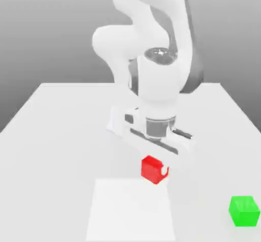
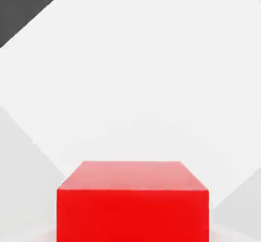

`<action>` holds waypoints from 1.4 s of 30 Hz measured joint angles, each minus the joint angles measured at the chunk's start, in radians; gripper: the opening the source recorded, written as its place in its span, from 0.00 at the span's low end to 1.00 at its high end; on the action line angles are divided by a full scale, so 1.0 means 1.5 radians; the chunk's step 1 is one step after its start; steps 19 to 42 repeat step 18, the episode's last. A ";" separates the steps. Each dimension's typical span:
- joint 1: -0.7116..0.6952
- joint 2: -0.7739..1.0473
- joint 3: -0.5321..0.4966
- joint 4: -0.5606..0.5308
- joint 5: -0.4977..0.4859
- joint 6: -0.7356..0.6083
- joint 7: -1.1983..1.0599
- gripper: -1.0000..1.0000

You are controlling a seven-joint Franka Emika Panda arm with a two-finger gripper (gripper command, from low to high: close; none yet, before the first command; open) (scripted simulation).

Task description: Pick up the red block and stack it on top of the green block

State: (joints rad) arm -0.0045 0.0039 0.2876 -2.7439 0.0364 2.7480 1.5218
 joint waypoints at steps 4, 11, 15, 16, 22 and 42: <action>0.045 0.047 0.033 0.095 -0.029 -0.051 -0.124 0.00; 0.104 0.150 0.075 0.244 -0.132 -0.109 -0.272 0.00; 0.137 0.235 0.038 0.258 -0.202 -0.045 -0.236 1.00; 0.137 0.235 0.038 0.258 -0.202 -0.045 -0.236 1.00; 0.137 0.235 0.038 0.258 -0.202 -0.045 -0.236 1.00; 0.137 0.235 0.038 0.258 -0.202 -0.045 -0.236 1.00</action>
